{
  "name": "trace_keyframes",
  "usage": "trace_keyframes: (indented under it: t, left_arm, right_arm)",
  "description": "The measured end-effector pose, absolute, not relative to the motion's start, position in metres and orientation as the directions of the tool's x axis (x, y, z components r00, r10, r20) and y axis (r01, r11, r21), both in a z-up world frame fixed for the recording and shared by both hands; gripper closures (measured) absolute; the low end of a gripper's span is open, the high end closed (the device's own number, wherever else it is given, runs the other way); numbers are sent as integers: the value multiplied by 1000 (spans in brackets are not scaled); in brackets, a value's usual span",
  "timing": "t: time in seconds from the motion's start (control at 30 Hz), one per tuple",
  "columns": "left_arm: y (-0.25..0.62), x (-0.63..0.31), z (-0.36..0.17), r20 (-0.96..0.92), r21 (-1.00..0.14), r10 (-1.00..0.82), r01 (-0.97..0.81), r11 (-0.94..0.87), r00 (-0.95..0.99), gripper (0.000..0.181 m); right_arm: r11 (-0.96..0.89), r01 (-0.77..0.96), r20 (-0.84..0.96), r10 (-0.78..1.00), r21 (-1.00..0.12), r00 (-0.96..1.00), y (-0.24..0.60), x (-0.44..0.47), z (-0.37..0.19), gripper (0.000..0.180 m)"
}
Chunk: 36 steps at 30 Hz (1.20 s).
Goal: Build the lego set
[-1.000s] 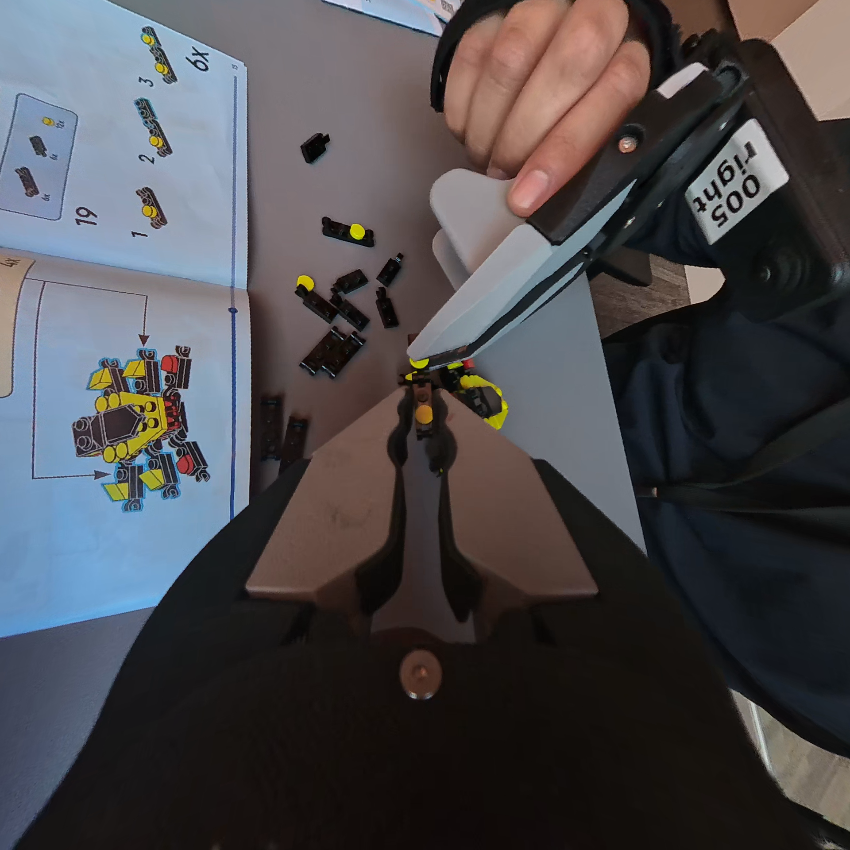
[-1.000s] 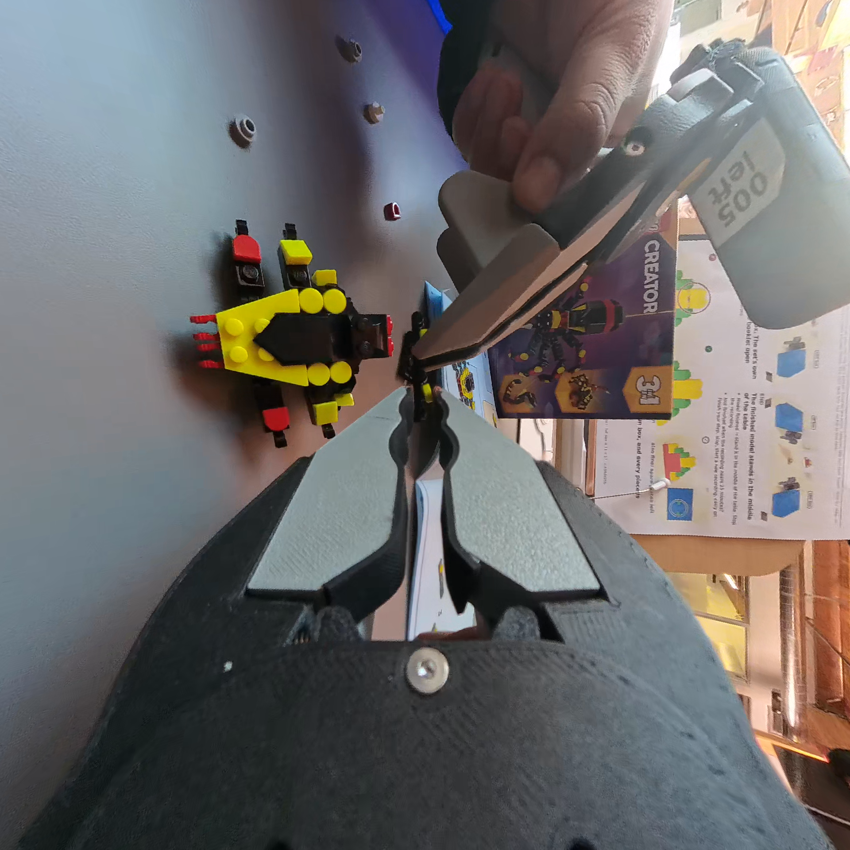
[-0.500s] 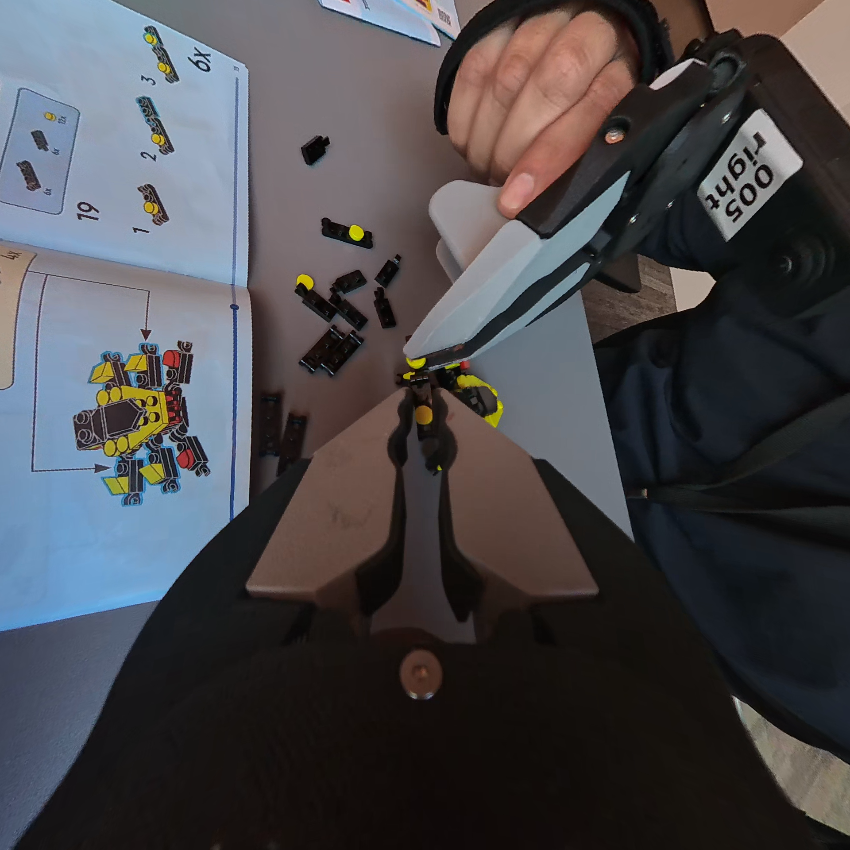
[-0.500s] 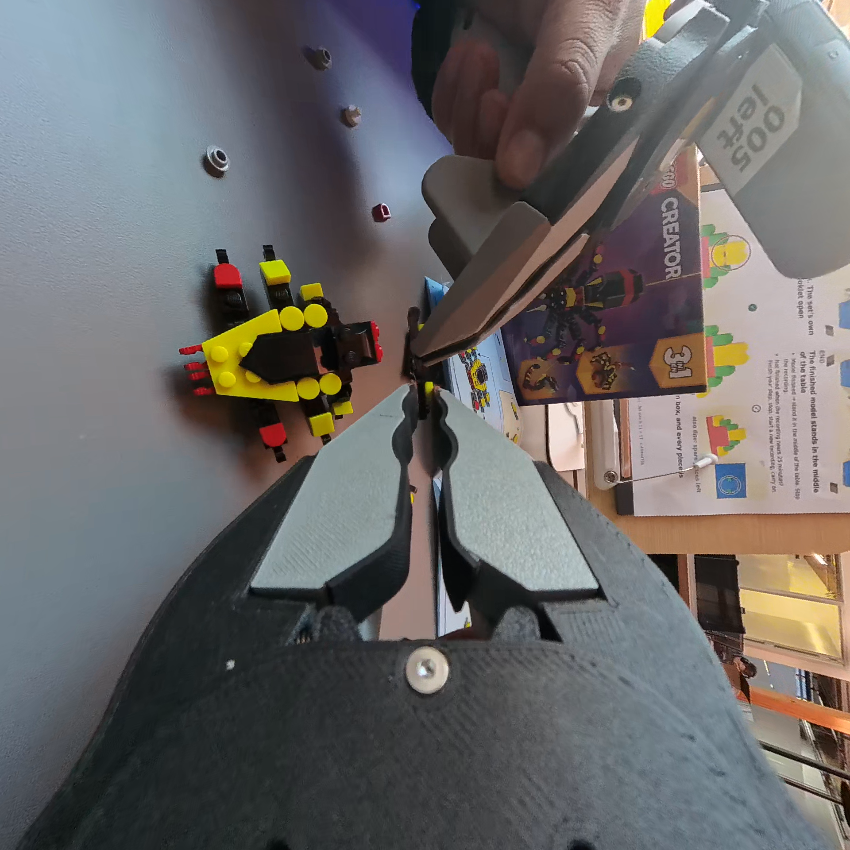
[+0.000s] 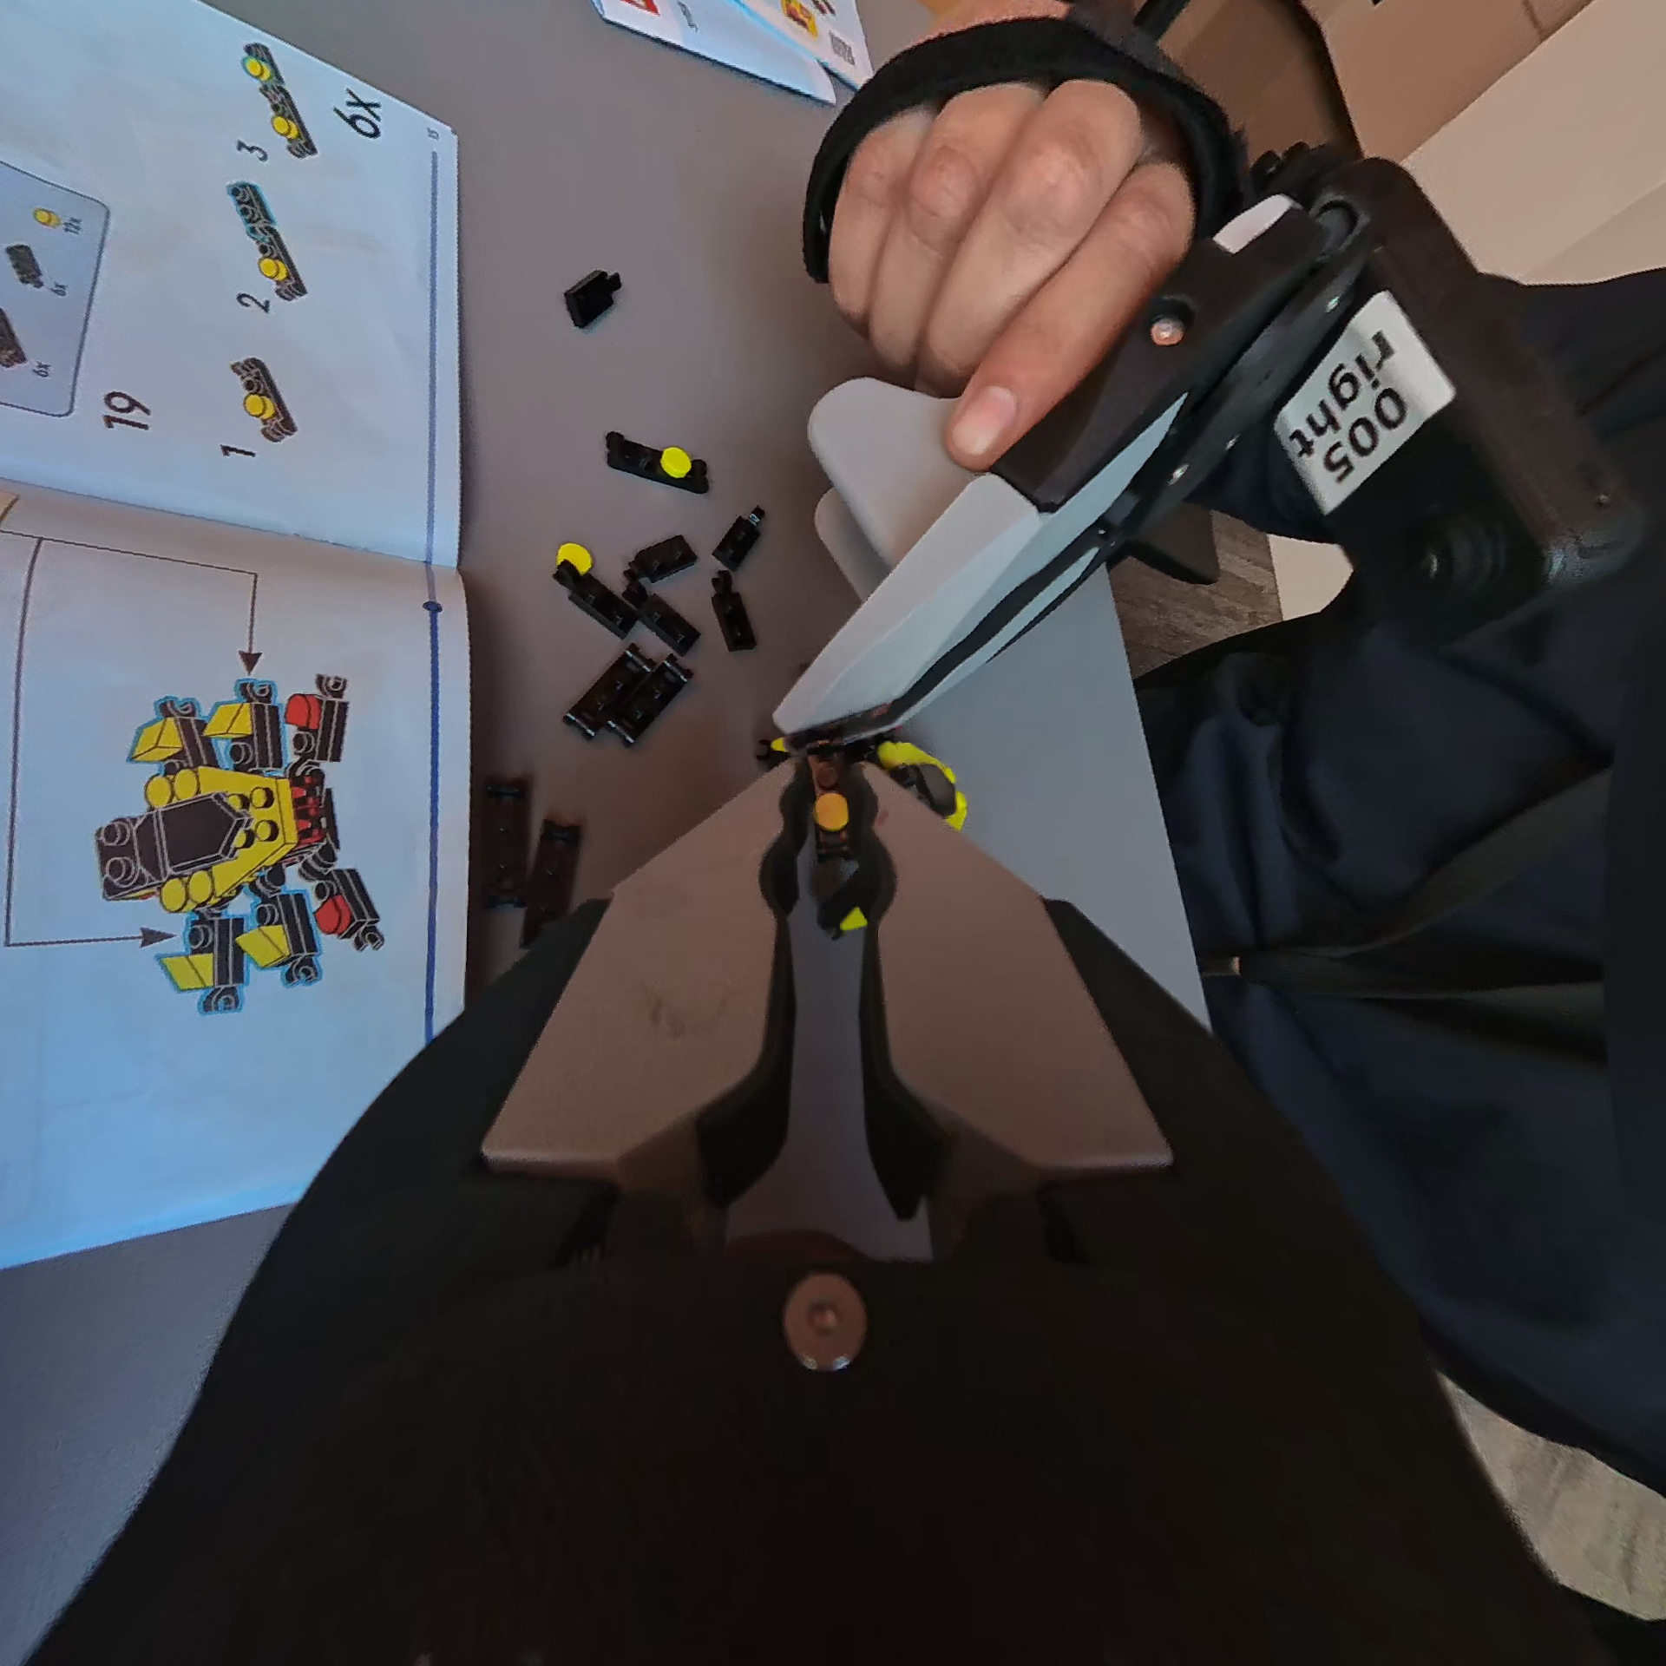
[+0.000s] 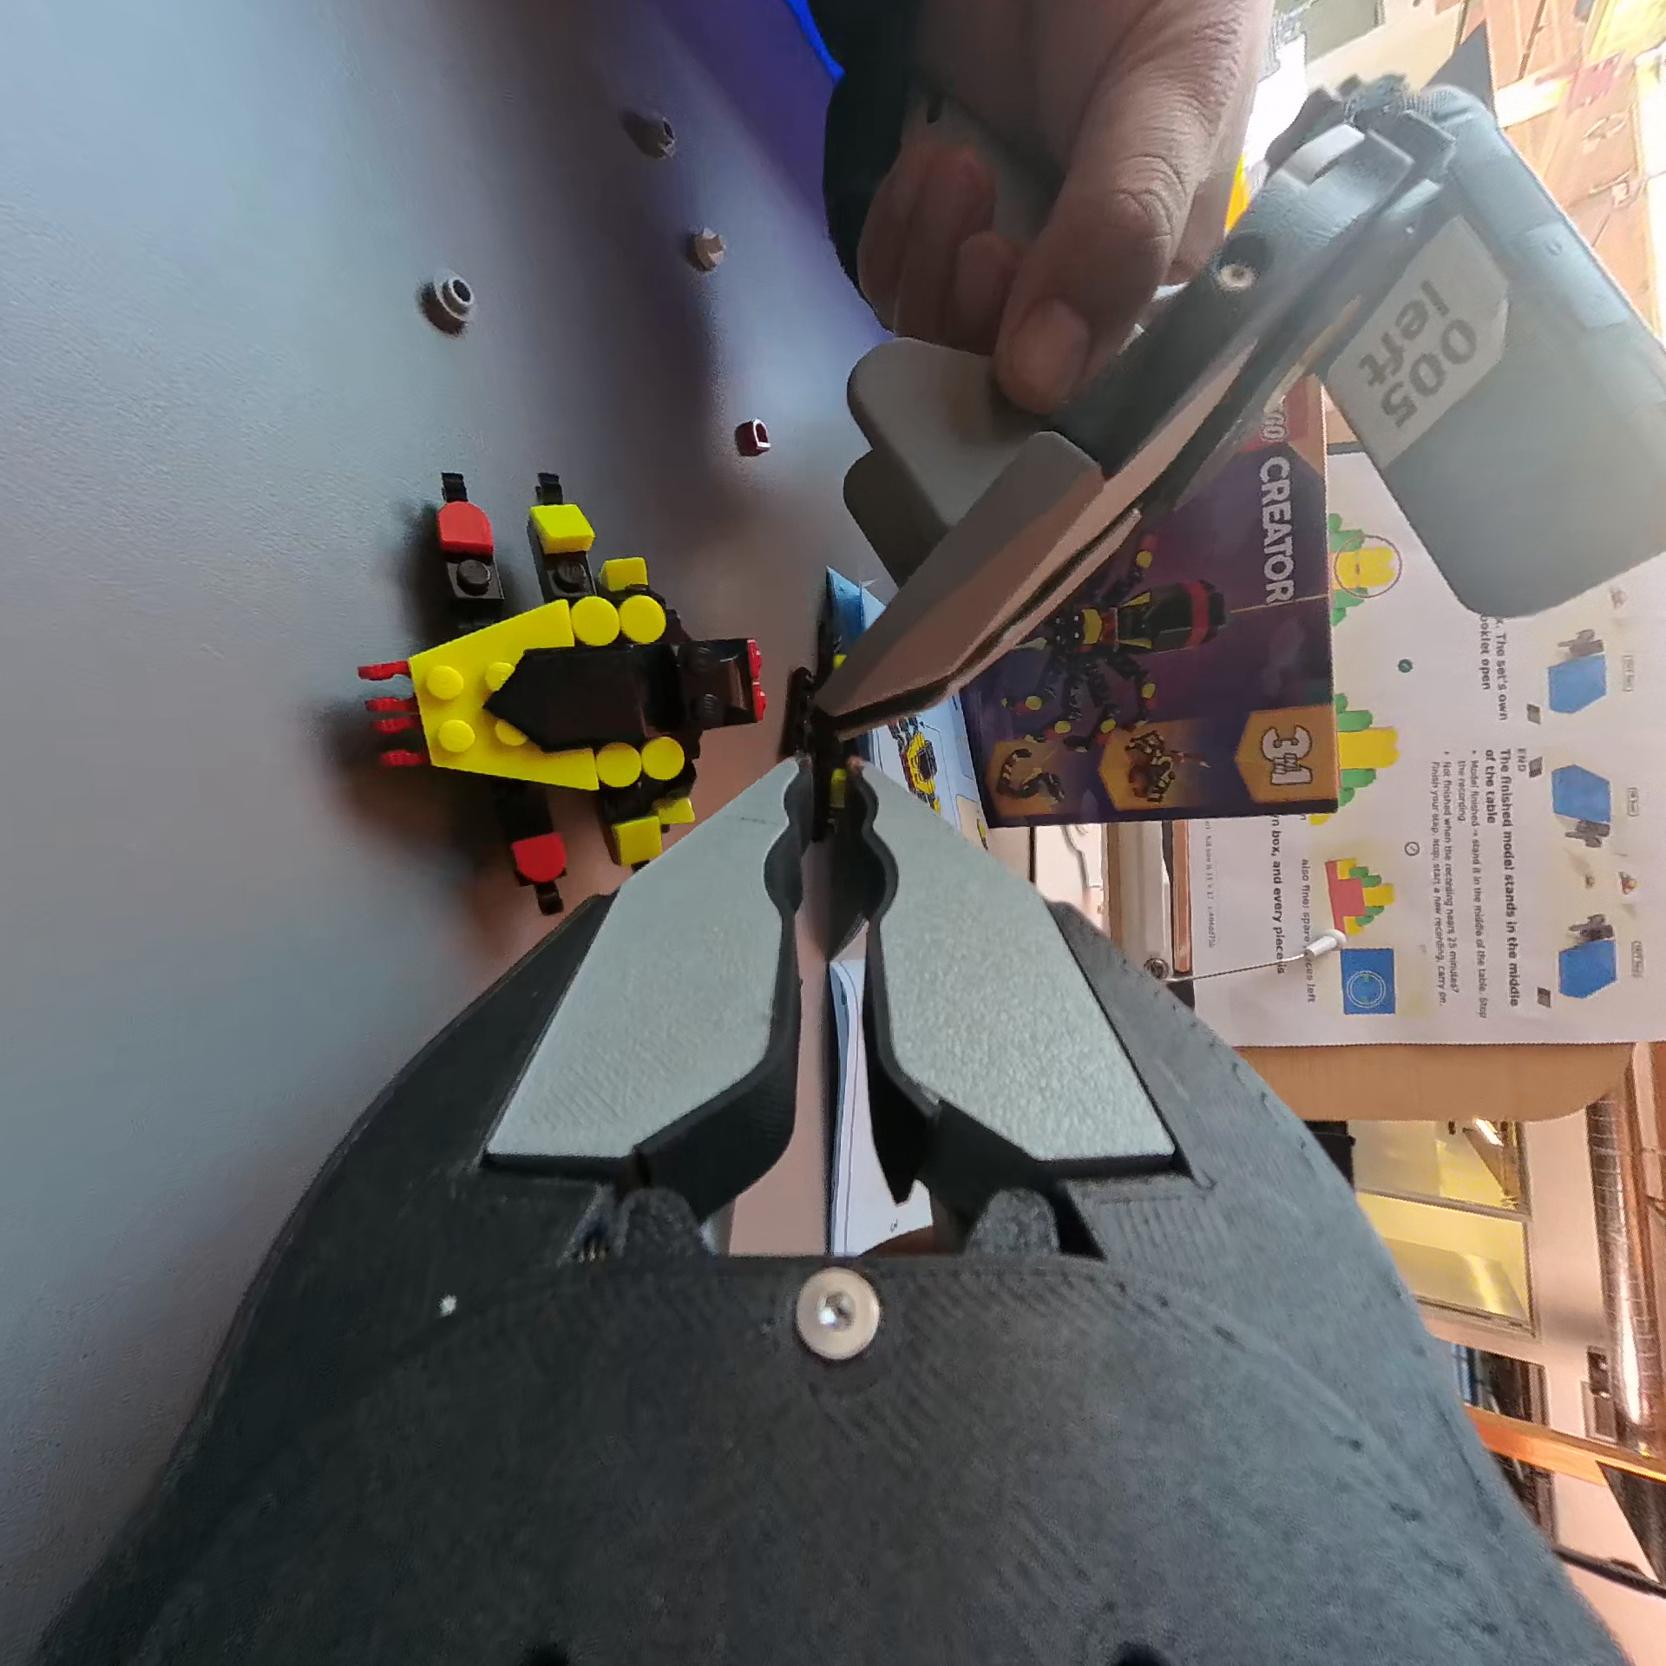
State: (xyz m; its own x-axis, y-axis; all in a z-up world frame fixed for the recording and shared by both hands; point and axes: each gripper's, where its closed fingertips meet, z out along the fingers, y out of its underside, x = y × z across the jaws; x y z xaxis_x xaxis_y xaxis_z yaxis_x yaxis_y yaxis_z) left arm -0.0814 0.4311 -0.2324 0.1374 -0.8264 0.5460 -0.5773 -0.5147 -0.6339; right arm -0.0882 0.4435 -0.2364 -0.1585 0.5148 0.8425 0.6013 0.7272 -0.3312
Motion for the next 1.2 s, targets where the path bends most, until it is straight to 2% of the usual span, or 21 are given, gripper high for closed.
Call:
trace_keyframes:
  t: [0.1, 0.43, 0.6, 0.73, 0.97, 1.07, 1.2]
  left_arm:
    - [432, -82, -237, 534, -626, -832, -591, -508, 150, 176]
    - [430, -82, -242, 549, -602, -820, -605, -522, 161, 174]
    - [431, -83, -241, 549, -602, -820, -603, -523, 162, 177]
    - [435, -83, -232, 576, -617, -802, -561, -552, 156, 175]
    - [439, -84, -232, 543, -631, -822, -562, -535, 173, 176]
    - [439, -84, -229, 568, -631, -807, -543, -554, 164, 176]
    - [444, -86, -227, 559, -640, -809, -526, -560, 181, 176]
  right_arm:
    - [724, 621, 847, 503, -301, -175, 444, -88, -240, 175]
    - [662, 666, 785, 592, -344, -182, 445, -88, -247, 175]
    - [635, 656, 746, 646, -407, -162, 443, -90, -246, 175]
    - [593, 629, 726, 685, -502, -66, 450, -93, -233, 176]
    - [592, 617, 733, 679, -519, -35, 453, -94, -231, 176]
    - [585, 588, 714, 700, -559, -19, 453, -94, -228, 176]
    - [566, 546, 665, 747, -617, -23, 451, -92, -226, 165]
